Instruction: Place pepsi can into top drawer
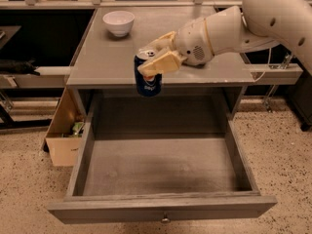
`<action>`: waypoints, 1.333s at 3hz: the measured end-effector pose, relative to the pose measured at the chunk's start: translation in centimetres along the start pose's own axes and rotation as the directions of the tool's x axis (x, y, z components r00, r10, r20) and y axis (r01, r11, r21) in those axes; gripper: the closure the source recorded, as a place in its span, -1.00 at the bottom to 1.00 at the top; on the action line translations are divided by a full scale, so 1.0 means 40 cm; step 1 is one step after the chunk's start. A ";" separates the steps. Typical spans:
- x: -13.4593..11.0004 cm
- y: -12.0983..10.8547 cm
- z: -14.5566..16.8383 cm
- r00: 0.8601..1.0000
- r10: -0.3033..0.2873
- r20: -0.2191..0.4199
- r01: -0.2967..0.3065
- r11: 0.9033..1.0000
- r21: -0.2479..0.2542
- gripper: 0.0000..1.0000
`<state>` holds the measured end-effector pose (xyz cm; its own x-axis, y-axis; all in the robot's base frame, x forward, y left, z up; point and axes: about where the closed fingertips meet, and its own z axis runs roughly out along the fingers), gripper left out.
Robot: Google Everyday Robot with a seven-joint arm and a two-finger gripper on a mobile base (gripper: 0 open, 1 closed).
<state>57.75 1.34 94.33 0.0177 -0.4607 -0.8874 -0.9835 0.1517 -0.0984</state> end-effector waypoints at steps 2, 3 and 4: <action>0.139 0.081 -0.004 1.000 -0.020 -0.013 0.021 0.998 0.063 1.00; 0.330 0.169 -0.031 0.998 0.002 -0.067 0.006 0.992 0.123 1.00; 0.472 0.226 -0.028 0.991 0.058 -0.121 -0.042 0.990 0.132 1.00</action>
Offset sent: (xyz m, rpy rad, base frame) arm -0.0764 -0.0731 -0.1242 -0.0267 -0.0562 -0.1454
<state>48.97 -6.98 77.18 -0.0614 -0.5537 -0.8304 -0.9511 0.2847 -0.1195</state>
